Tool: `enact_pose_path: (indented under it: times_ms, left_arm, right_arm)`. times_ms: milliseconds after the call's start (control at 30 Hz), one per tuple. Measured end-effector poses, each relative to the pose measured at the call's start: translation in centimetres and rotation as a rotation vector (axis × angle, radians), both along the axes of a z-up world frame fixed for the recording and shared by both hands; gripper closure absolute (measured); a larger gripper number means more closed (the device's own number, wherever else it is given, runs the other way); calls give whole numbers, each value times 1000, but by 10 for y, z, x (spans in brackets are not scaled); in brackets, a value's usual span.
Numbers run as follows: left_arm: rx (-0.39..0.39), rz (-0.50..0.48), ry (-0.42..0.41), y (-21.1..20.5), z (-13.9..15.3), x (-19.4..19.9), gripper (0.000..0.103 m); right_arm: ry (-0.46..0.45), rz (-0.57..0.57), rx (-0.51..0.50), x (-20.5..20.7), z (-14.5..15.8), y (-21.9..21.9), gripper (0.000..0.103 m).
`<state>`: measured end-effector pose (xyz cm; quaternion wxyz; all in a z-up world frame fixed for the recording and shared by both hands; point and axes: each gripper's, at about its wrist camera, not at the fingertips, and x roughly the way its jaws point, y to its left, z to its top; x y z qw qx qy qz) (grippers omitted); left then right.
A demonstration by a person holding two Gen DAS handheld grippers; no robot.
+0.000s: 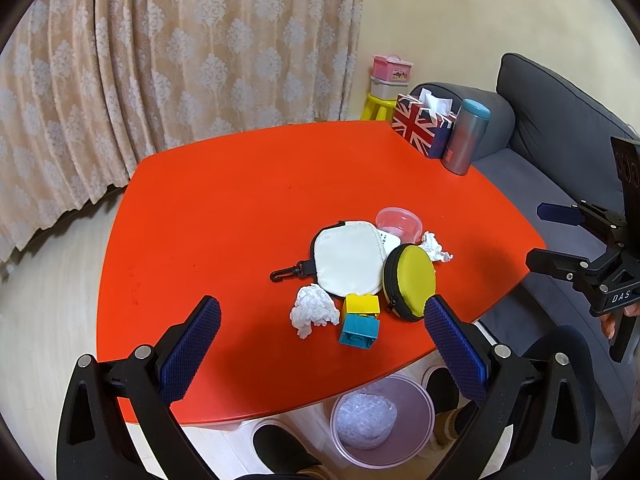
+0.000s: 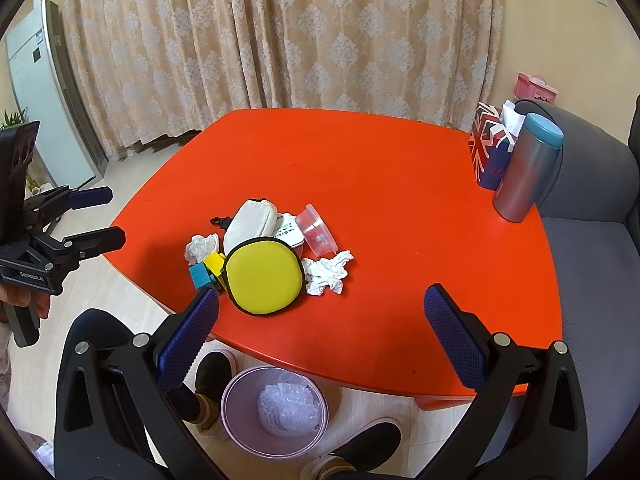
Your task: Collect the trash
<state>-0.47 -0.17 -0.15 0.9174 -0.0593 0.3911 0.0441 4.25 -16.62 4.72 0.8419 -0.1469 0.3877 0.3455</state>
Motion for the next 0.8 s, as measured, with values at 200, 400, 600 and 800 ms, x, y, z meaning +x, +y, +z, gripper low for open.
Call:
enact_pose_path:
  times_ms: [200,400,600,800]
  left_arm:
    - [1,-3,2,-1,0,1,6]
    - [0,-4,3,-1,0,1,6]
    - [1,-4,6,-2,-1,2,6]
    - [2,-2,9,-2,-1,2,6]
  right_arm:
    - [0,0,0,0,-1,1,3]
    - [3,2,1,-2,-3,0,3]
    - [10,15,1,-1,-7,4,3]
    - [34,49,2,5,-10,15,3]
